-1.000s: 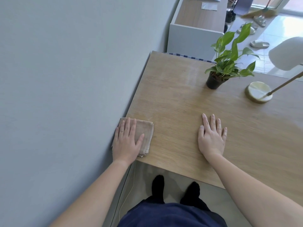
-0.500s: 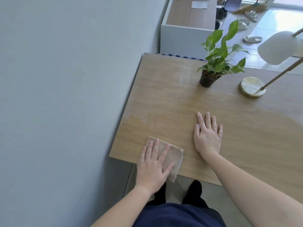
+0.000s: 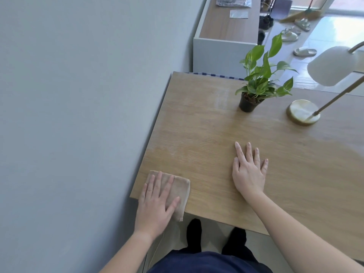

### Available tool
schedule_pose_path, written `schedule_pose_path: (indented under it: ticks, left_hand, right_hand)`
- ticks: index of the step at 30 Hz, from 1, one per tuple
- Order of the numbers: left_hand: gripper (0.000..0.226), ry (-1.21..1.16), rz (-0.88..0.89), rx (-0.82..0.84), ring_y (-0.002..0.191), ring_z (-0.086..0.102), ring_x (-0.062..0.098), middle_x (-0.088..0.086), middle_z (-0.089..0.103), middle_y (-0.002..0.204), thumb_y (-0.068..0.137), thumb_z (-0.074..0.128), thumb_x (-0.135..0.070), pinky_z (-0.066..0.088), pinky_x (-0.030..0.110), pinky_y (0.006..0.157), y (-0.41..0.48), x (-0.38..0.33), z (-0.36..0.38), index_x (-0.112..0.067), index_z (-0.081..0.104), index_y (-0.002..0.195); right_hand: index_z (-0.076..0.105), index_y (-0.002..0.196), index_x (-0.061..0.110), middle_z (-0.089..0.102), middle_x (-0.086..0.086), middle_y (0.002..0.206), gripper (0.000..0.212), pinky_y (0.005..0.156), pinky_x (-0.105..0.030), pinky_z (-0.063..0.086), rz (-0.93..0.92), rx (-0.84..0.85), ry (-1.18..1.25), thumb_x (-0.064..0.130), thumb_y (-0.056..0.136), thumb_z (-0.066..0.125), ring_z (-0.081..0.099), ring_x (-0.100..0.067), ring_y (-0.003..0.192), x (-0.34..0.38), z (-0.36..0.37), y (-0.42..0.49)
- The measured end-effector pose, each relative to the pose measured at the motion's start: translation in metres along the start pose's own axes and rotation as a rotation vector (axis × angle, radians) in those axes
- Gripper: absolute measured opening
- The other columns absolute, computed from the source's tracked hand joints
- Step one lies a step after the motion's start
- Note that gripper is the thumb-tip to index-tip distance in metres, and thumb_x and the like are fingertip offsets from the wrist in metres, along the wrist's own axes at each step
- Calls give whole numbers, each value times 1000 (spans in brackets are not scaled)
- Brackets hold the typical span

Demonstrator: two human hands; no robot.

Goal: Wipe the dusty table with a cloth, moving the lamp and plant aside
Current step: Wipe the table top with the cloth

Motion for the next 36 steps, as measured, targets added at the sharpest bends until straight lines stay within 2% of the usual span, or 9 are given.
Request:
schedule_pose_path:
  ticks: [4,9,12,16,23,30,36]
  left_hand:
    - [70,-42,5,-36,165,-15,15,-10,-16,179,107,19,-75,-4,43,132,3,9,0,-49,-3,168]
    - [70,-34,-49,-51,164,-20,15,-9,-19,178,105,13,-77,0,44,135,57,25,-15,-50,-7,167]
    - [72,-16,-52,-48,164,-18,16,-8,-19,178,103,9,-78,-4,43,135,98,34,-29,-49,-6,168]
    - [73,-16,-95,-78,166,-8,19,0,-4,180,104,18,-71,-4,45,134,126,31,-39,-43,7,171]
    - [76,3,-119,-128,166,-10,22,2,-11,179,107,17,-71,0,49,135,110,20,-25,-37,-5,171]
    - [77,29,-85,-114,166,-14,20,2,-10,180,107,13,-73,1,48,134,127,21,-28,-36,-7,171]
    - [76,20,-45,-129,166,-11,19,0,-8,180,106,13,-72,-3,44,135,204,18,-52,-37,-2,171]
  right_hand:
    - [3,165,53,-1,7,178,60,131,-54,-7,-96,-32,-16,42,111,27,-7,-20,164,15,-9,17]
    - [7,165,53,3,7,178,57,131,-51,-6,-80,1,-13,49,110,21,-5,-18,164,25,-2,46]
    - [4,165,52,1,8,178,57,131,-50,-9,-71,-10,-44,50,110,16,-7,-18,164,26,2,46]
    - [5,166,52,2,6,178,56,131,-52,-7,-78,-12,-58,49,111,19,-5,-19,164,27,2,47]
    - [4,164,56,-4,10,177,58,126,-64,-10,-117,4,-64,51,110,26,-6,-17,164,35,1,53]
    - [0,163,56,-2,8,178,56,130,-55,-11,-77,3,-78,54,110,18,-10,-16,164,43,4,57]
    - [2,164,55,-1,8,177,57,131,-52,-9,-88,-33,-103,55,110,19,-10,-16,163,42,7,60]
Point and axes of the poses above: each hand's wrist, its own y-axis towards the middle knuckle, its own z-axis out of the palm, x = y × z, the point moved 8 cm from there along y, towards the middle knuckle
